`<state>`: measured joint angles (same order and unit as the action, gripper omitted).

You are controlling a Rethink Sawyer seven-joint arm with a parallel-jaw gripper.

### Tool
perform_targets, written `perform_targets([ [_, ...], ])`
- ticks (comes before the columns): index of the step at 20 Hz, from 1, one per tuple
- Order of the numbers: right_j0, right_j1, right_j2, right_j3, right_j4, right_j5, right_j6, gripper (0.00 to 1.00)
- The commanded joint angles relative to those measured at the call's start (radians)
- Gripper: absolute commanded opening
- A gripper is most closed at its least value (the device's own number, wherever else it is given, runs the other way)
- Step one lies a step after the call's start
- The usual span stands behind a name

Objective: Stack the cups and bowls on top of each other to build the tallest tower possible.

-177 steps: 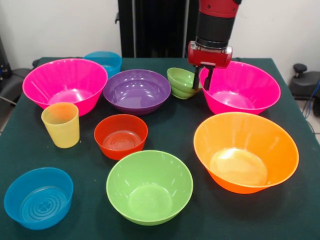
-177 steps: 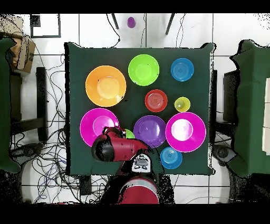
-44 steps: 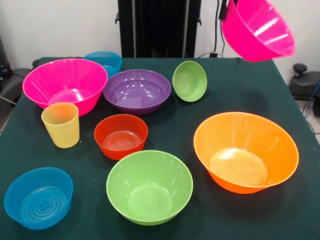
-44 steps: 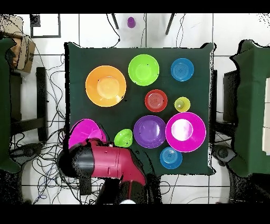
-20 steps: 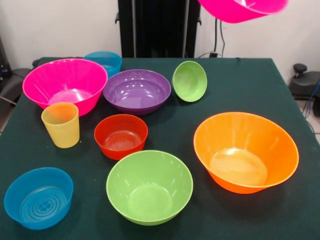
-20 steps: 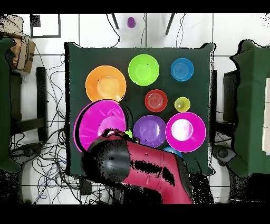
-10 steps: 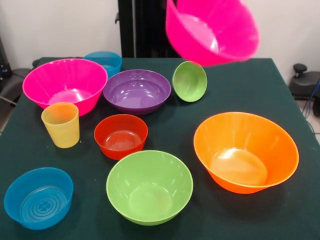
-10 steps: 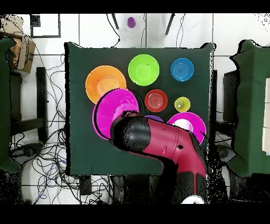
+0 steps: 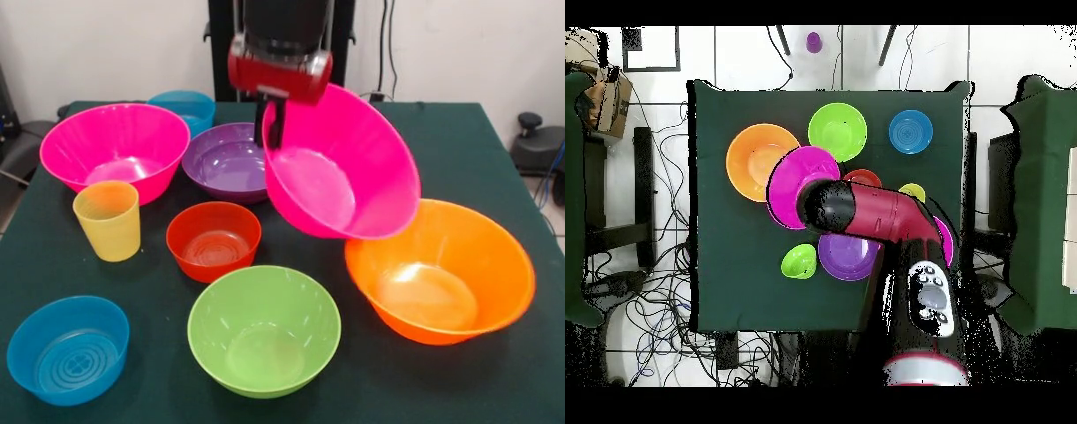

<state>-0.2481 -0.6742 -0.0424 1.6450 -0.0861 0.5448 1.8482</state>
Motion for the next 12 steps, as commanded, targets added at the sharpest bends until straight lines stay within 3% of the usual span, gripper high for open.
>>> perform_targets([
  [1,-0.014,0.147,0.124,-0.11,-0.109,-0.088,-0.074,0.0],
  [12,0.031,0.13,0.101,-0.082,-0.129,-0.101,-0.003,0.0],
])
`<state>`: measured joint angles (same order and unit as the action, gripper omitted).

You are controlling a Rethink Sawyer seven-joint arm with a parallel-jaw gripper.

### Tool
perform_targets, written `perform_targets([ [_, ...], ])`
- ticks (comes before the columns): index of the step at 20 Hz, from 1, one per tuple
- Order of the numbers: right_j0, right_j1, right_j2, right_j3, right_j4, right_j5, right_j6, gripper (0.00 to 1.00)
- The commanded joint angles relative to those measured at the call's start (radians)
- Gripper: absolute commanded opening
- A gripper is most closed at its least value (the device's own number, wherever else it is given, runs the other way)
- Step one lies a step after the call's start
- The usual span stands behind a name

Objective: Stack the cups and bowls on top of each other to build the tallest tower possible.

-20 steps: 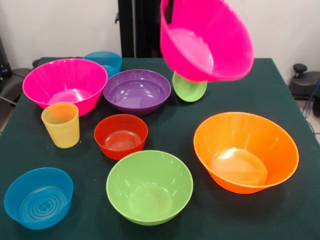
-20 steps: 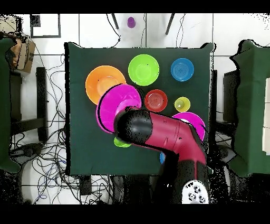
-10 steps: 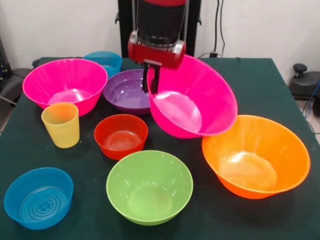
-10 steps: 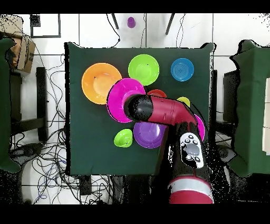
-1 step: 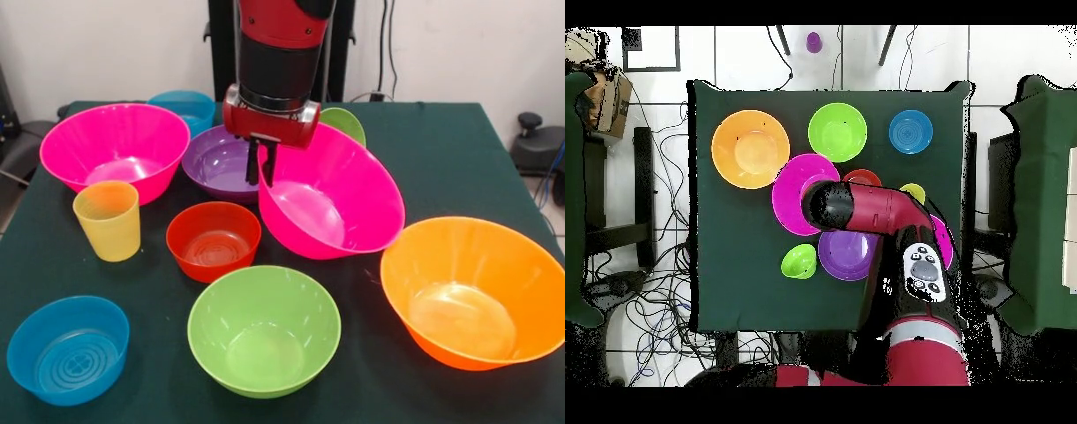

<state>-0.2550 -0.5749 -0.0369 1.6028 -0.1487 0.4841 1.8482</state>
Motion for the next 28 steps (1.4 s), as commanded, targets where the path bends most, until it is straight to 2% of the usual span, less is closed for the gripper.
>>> perform_targets([
  [1,0.04,0.03,0.095,-0.037,-0.067,-0.045,0.001,0.0],
  [5,0.03,0.024,0.101,-0.035,-0.069,-0.038,-0.015,0.0],
  [8,0.01,-0.03,0.12,0.003,-0.061,-0.004,-0.045,0.0],
  [12,-0.016,-0.238,0.136,0.065,-0.004,0.234,-0.134,0.0],
  [15,-0.025,-0.302,0.14,0.05,0.004,0.362,-0.173,0.0],
  [16,-0.032,-0.307,0.145,0.048,0.0,0.376,-0.177,0.0],
  [20,-0.077,-0.297,0.182,0.078,-0.023,0.322,-0.189,0.0],
  [25,-0.076,-0.303,0.193,0.071,-0.042,0.341,-0.163,0.0],
  [28,-0.066,-0.289,0.195,0.073,-0.042,0.319,-0.128,0.0],
])
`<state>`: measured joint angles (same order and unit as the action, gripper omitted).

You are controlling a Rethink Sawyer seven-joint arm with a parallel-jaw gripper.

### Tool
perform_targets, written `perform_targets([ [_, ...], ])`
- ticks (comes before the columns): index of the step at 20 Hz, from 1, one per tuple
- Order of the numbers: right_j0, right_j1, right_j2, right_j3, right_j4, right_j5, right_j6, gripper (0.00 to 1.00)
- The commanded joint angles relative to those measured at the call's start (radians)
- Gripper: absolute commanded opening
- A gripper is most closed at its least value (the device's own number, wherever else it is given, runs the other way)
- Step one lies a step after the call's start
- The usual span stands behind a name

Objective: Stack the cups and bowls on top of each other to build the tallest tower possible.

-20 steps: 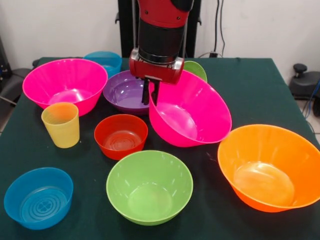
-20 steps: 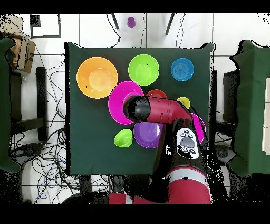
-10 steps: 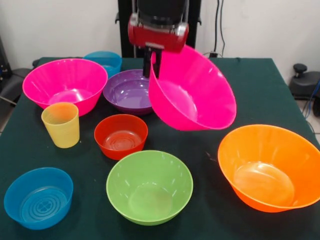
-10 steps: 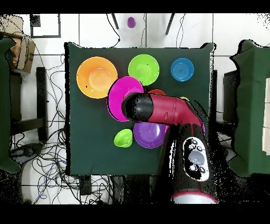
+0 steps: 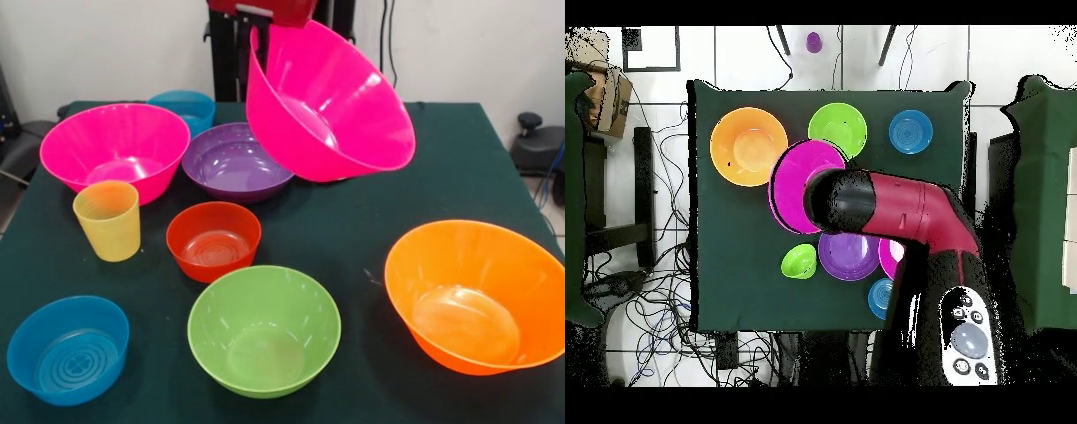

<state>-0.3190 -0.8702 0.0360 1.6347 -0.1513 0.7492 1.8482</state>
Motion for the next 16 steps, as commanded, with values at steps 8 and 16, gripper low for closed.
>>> perform_targets([
  [8,0.118,0.099,0.084,-0.01,-0.019,-0.008,0.087,0.0],
  [16,0.257,0.191,0.01,-0.092,0.034,-0.045,0.274,0.0],
])
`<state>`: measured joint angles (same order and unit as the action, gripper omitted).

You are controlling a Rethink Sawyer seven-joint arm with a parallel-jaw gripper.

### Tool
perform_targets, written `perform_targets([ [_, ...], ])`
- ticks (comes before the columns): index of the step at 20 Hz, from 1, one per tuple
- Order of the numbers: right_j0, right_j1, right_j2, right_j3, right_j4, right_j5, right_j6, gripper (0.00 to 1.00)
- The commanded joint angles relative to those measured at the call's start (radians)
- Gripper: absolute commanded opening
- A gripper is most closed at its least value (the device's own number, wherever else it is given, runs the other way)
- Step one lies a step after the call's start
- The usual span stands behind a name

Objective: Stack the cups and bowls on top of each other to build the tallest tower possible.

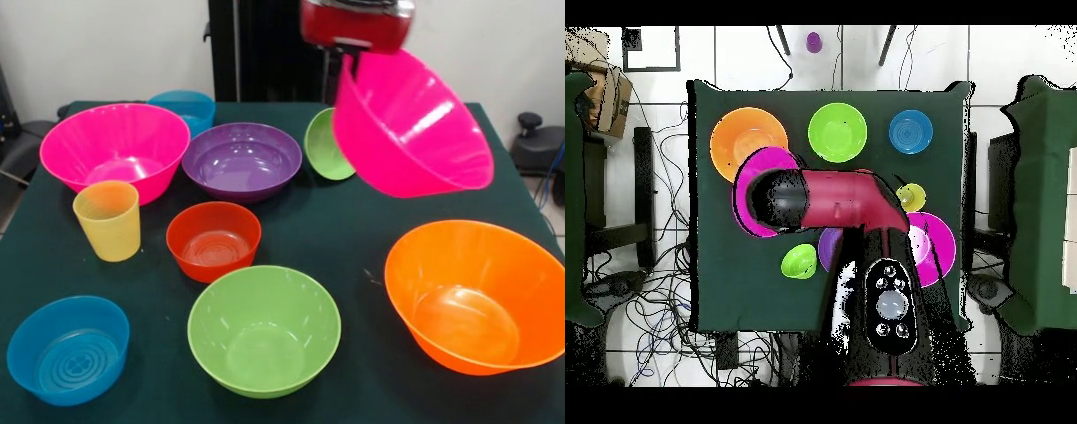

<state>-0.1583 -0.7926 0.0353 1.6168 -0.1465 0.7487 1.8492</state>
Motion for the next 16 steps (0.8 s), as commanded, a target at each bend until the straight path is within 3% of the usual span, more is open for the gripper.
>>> perform_targets([
  [1,0.115,0.129,-0.002,-0.089,0.037,-0.046,0.295,0.0],
  [4,0.159,0.167,-0.037,-0.117,0.049,-0.082,0.337,0.0],
  [9,0.163,0.187,-0.049,-0.108,0.076,-0.127,0.333,0.0],
  [12,0.146,0.174,-0.038,-0.087,0.081,-0.137,0.317,0.0],
  [16,0.109,0.101,-0.019,-0.014,0.069,-0.13,0.266,0.0],
])
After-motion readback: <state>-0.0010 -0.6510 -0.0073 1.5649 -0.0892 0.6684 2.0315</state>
